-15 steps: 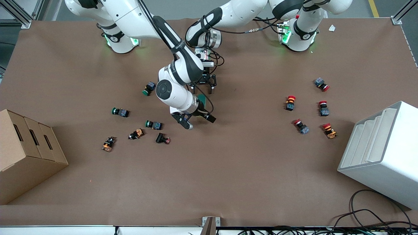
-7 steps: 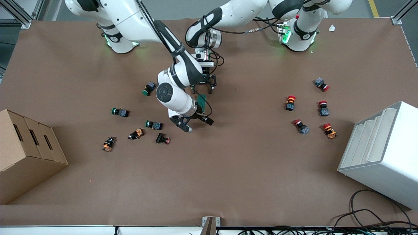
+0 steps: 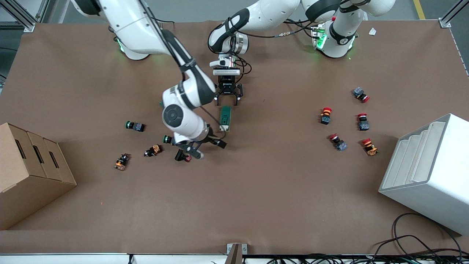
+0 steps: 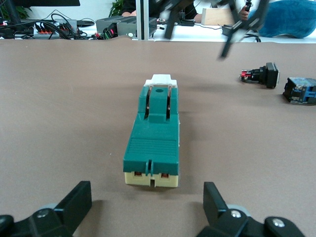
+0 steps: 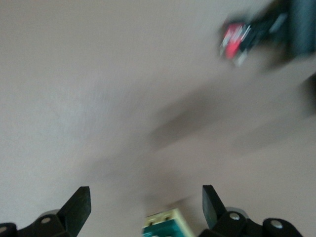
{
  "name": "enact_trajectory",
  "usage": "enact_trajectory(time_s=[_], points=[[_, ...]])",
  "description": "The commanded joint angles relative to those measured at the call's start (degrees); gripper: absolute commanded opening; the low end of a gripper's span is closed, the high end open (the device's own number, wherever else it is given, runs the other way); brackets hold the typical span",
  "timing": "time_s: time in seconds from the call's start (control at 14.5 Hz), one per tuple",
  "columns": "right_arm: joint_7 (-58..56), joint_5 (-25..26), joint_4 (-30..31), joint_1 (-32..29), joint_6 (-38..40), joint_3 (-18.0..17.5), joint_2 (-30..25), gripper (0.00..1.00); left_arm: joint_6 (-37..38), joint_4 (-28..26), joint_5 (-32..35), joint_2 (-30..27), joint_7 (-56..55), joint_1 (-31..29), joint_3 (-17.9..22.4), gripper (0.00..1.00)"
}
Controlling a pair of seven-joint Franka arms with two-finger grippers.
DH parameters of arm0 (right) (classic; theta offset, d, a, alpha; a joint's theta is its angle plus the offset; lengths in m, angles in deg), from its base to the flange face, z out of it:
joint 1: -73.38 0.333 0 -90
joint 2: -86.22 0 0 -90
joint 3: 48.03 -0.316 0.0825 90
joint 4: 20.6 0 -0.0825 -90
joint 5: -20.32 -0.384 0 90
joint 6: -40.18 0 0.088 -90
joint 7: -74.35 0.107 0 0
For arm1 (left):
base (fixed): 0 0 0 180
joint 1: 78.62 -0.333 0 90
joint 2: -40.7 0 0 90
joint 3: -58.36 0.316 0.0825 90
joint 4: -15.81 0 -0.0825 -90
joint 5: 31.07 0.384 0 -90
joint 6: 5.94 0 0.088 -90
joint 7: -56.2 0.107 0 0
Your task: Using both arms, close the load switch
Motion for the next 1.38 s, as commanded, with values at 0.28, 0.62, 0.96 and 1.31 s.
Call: enact_trajectory(time_s=[0.28, 0.62, 0.96, 1.31], points=[[-23.9, 9.9, 1.1, -16.7, 22.5, -0.8, -14.4, 1.0, -1.9, 2.9, -3.4, 1.8, -0.6, 0.0, 0.0, 0.99], [-35.4, 19.8, 1.3, -25.5, 32.1, -2.3, -22.4, 1.0, -1.9, 7.4, -14.0, -0.4, 7.2, -0.2, -1.5, 0.99], [-44.3, 21.2, 1.7, -33.6, 39.0, -4.8, -29.5, 1.0, -2.1, 11.1, -25.2, -4.9, 16.6, -1.7, -1.7, 0.99], [-44.2, 21.3, 1.1, -33.6, 42.6, -4.3, -33.3, 1.0, -2.4, 15.2, -38.6, -11.4, 30.4, -6.1, -2.1, 1.0]])
